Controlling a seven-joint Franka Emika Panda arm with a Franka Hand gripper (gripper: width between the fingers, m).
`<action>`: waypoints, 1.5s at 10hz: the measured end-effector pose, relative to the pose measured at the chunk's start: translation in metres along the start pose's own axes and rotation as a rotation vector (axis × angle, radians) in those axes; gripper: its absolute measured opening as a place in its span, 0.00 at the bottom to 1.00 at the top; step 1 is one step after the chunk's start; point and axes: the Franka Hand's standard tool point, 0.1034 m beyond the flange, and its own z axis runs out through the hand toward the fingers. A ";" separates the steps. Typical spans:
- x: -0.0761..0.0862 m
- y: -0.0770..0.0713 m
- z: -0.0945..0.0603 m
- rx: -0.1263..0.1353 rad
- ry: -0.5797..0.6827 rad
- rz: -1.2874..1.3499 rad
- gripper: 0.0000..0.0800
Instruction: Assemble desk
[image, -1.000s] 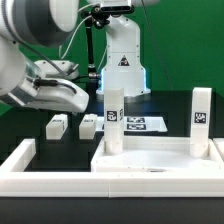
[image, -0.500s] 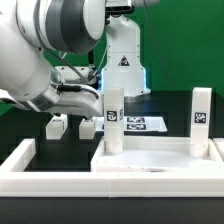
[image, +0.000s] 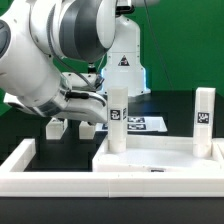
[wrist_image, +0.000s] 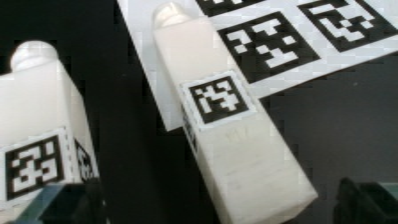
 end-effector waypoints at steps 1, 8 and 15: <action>0.000 0.000 0.000 0.000 0.001 0.000 0.81; -0.001 0.000 -0.010 -0.023 0.034 -0.053 0.81; -0.024 0.007 0.017 -0.033 0.077 -0.060 0.81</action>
Offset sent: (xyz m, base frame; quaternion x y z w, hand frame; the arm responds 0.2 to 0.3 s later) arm 0.0000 0.0000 0.0000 0.0000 0.0000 0.0000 1.0000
